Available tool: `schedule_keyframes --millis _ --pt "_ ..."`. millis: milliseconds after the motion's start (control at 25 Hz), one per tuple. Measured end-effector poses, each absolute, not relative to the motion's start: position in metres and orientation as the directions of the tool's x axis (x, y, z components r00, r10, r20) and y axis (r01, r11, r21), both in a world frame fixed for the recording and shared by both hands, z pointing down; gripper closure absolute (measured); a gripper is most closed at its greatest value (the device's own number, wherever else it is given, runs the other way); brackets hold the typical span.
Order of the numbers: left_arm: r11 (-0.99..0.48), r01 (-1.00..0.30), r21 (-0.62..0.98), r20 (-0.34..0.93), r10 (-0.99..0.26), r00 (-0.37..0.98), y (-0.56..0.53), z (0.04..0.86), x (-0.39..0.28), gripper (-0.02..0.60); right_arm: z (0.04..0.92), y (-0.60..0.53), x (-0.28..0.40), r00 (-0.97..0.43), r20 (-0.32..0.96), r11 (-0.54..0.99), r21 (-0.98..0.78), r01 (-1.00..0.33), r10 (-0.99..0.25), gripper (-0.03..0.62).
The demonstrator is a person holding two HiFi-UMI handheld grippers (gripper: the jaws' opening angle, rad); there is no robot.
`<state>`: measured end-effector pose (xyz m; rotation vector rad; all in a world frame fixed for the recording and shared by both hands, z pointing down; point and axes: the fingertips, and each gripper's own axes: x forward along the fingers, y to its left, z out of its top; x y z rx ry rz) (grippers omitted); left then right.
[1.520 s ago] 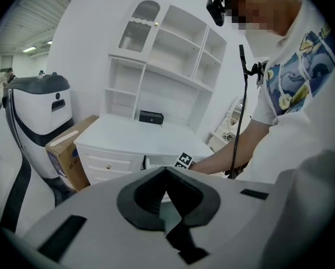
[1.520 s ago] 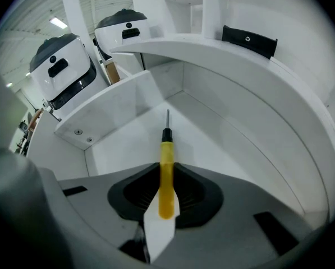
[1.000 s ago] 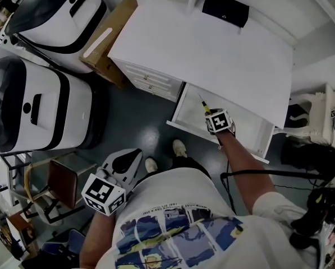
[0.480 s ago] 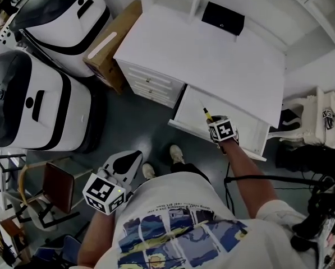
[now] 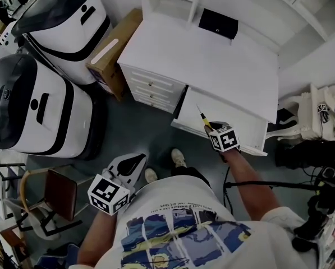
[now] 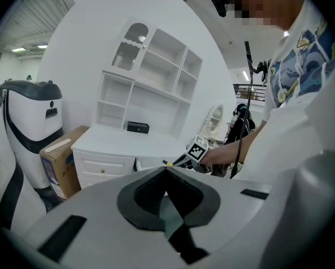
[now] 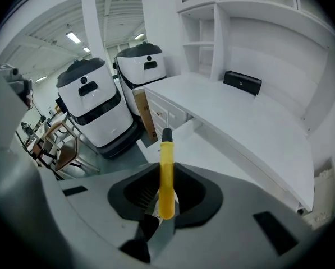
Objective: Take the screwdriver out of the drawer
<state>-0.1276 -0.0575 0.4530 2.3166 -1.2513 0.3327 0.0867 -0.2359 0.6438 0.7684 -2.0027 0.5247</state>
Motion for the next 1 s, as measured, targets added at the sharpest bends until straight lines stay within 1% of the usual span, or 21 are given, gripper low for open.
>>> schedule_keyframes --millis 280,840,1000 --pt "-0.504 -0.819 0.274 0.417 -0.705 0.574 -0.035 0.452 -0.135 0.568 0.614 -0.189 0.066 -0.452 0.831 0.726 -0.087 -0.682 -0.325 0.500" --pt "-0.538 -0.785 0.308 0.368 -0.693 0.620 0.000 0.454 -0.144 0.568 0.557 -0.111 0.036 -0.530 0.769 0.752 -0.100 -0.651 -0.357 0.500" --pt "-0.536 -0.783 0.314 0.361 -0.696 0.621 0.008 0.454 -0.144 0.568 0.550 -0.092 0.028 -0.548 0.761 0.767 -0.105 -0.632 -0.347 0.500"
